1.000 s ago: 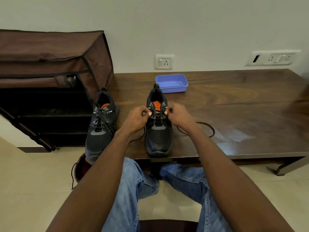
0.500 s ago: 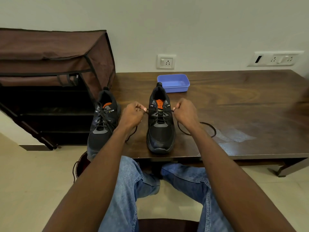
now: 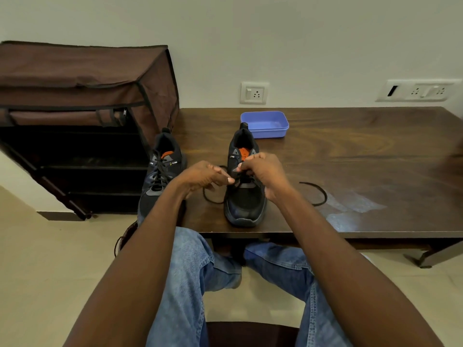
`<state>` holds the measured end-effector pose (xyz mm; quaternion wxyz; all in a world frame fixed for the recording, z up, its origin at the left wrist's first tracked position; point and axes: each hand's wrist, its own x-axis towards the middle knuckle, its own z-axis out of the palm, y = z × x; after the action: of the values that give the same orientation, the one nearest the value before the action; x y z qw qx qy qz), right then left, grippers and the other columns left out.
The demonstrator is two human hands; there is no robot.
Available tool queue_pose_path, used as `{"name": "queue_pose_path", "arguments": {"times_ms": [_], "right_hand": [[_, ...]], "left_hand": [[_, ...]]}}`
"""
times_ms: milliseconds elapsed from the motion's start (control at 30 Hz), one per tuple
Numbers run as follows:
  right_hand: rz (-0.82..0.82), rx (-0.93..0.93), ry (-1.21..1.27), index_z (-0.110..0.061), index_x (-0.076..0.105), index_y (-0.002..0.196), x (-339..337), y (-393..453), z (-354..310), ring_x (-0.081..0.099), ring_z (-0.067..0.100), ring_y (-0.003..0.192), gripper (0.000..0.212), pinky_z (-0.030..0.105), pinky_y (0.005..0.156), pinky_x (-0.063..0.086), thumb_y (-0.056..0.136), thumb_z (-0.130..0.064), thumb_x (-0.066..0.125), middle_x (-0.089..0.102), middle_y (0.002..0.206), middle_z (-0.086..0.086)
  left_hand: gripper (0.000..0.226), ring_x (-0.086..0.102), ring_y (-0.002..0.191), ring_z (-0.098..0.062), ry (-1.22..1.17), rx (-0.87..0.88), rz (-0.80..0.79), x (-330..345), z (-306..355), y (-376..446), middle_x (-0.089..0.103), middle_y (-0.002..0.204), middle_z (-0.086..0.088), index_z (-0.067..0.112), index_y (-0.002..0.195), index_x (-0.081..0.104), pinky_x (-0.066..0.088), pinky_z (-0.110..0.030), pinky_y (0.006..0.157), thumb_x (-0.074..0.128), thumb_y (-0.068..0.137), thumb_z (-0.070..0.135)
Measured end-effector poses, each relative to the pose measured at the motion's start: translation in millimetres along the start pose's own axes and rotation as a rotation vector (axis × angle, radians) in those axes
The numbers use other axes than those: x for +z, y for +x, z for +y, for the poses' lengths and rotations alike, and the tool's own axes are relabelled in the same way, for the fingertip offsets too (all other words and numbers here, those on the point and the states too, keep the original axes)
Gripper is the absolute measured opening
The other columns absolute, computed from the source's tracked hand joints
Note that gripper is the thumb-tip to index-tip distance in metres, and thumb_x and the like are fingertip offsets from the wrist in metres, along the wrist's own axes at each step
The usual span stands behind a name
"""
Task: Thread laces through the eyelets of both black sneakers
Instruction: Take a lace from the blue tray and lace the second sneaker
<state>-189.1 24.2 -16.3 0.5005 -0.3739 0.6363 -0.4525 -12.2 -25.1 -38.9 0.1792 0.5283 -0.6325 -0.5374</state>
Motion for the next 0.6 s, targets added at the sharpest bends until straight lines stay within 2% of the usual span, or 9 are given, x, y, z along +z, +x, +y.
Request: {"name": "queue_pose_path", "arguments": {"times_ms": [67,133,167,233,300,367,500,600], "right_hand": [[-0.032,-0.075,0.149,-0.004,0.066,0.092,-7.4,0.5,-4.5,0.066,0.018,0.071,0.01,0.03,0.068,0.053,0.082,-0.002,0.066,0.071,0.076,0.008],[-0.101,-0.127,0.252,-0.007,0.062,0.091,-11.8,-0.4,-9.1,0.061,0.018,0.061,0.006,0.027,0.06,0.052,0.09,-0.002,0.059,0.065,0.068,0.006],[-0.133,-0.144,0.287,-0.008,0.061,0.091,-13.0,-0.9,-11.1,0.058,0.018,0.057,0.006,0.027,0.057,0.051,0.093,-0.003,0.057,0.063,0.067,0.005],[-0.167,-0.173,0.353,-0.008,0.059,0.09,-17.3,0.3,-14.1,0.054,0.016,0.054,0.007,0.026,0.055,0.049,0.095,-0.003,0.055,0.06,0.067,0.005],[-0.155,-0.189,0.455,-0.01,0.057,0.086,-25.5,4.2,-17.0,0.052,0.015,0.054,0.011,0.026,0.056,0.047,0.095,-0.003,0.054,0.058,0.067,0.004],[-0.096,-0.2,0.544,-0.012,0.057,0.085,-38.5,9.6,-19.1,0.051,0.012,0.054,0.014,0.026,0.057,0.047,0.096,-0.004,0.054,0.059,0.067,0.001],[0.09,-0.199,0.572,-0.013,0.059,0.091,-66.4,22.5,-18.0,0.054,0.009,0.052,0.011,0.024,0.053,0.047,0.097,-0.004,0.054,0.065,0.067,-0.002],[0.183,-0.158,0.464,-0.008,0.061,0.102,-74.7,28.7,-15.3,0.055,0.008,0.052,0.017,0.023,0.05,0.045,0.098,0.001,0.047,0.068,0.072,-0.001]], "left_hand": [[0.022,0.064,0.082,-0.012,-0.105,0.096,0.098,2.1,4.6,0.2,0.072,0.103,-0.003,0.009,0.109,0.071,0.048,-0.025,0.066,0.069,0.088,0.005],[0.04,0.064,0.071,-0.015,-0.331,0.201,0.053,6.5,12.7,-0.1,0.068,0.121,-0.004,0.013,0.123,0.062,0.05,-0.023,0.056,0.058,0.089,-0.008],[0.047,0.063,0.068,-0.016,-0.416,0.24,-0.001,8.8,15.7,0.5,0.067,0.124,-0.005,0.014,0.128,0.058,0.051,-0.024,0.053,0.055,0.089,-0.011],[0.045,0.061,0.065,-0.017,-0.45,0.277,-0.058,13.0,18.3,3.2,0.069,0.11,-0.007,0.014,0.13,0.058,0.049,-0.025,0.05,0.061,0.089,-0.006],[0.029,0.056,0.061,-0.012,-0.397,0.265,-0.007,15.0,17.8,5.5,0.067,0.088,-0.004,0.012,0.119,0.067,0.044,-0.022,0.048,0.069,0.09,0.011],[0.015,0.051,0.058,-0.008,-0.408,0.233,0.124,14.7,15.9,7.1,0.066,0.075,0.002,0.009,0.103,0.071,0.041,-0.021,0.046,0.071,0.091,0.017],[0.011,0.052,0.056,-0.009,-0.469,0.096,0.506,7.4,6.0,18.5,0.06,0.068,-0.001,0.006,0.088,0.07,0.041,-0.02,0.044,0.071,0.091,0.017],[0.01,0.06,0.07,-0.018,-0.289,-0.125,0.708,1.2,-8.8,27.3,0.065,0.075,-0.004,0.004,0.088,0.071,0.049,-0.032,0.059,0.068,0.087,0.014]]}}
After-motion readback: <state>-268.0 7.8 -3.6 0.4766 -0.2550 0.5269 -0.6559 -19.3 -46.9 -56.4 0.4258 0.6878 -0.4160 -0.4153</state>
